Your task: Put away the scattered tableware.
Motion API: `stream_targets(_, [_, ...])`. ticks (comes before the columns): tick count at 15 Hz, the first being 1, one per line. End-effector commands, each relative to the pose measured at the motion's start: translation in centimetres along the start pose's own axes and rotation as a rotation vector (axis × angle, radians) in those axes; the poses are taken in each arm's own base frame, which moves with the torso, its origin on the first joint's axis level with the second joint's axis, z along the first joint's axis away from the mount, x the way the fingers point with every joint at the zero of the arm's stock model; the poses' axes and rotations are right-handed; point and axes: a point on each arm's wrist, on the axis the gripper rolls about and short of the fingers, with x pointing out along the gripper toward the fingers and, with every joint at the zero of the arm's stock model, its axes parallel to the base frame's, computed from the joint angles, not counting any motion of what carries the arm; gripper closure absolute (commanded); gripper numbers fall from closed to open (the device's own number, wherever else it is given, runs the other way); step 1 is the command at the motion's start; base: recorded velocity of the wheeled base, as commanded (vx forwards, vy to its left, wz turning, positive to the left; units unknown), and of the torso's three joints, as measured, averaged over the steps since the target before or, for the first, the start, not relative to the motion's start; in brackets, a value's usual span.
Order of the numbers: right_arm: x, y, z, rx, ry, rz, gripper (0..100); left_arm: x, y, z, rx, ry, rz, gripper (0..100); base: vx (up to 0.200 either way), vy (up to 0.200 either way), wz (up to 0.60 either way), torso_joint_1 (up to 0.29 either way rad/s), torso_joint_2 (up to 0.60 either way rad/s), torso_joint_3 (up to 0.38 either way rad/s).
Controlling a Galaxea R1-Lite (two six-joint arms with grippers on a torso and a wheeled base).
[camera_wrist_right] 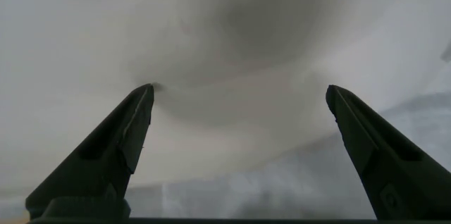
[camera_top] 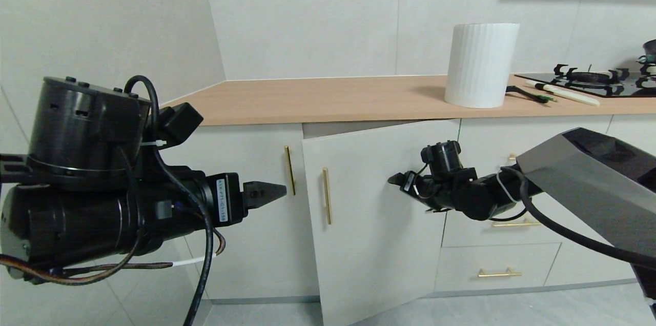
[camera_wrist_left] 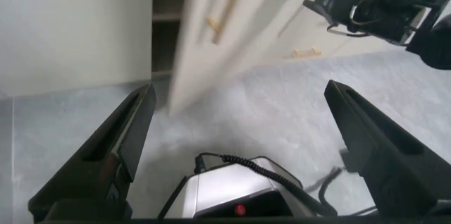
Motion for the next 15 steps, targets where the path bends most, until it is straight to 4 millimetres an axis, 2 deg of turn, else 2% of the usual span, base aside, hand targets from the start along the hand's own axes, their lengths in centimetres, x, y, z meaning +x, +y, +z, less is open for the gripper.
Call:
stream_targets(1, [0.4, 0.1, 0.2, 0.015, -0.014, 0.002, 0, 0.0, 0.0, 0.0, 0.001, 0.002, 0.000, 0, 0.000, 0.000, 0.00, 0.000, 0.00, 0.000])
stream_targets(5, [1.6, 0.6, 1.0, 0.074, -0.094, -0.029, 0, 0.0, 0.0, 0.0, 0.001, 0.002, 0.000, 0, 0.000, 0.000, 0.00, 0.000, 0.00, 0.000])
stream_targets(11, [4.3, -0.8, 2.4, 0.102, -0.255, -0.141, 0, 0.2, 0.0, -0.1, 0.001, 0.007, 0.002, 0, 0.000, 0.000, 0.00, 0.000, 0.00, 0.000])
stream_targets(15, [4.3, -0.7, 2.7, 0.104, -0.278, -0.150, 0, 0.2, 0.0, -0.1, 0.001, 0.007, 0.002, 0, 0.000, 0.000, 0.00, 0.000, 0.00, 0.000])
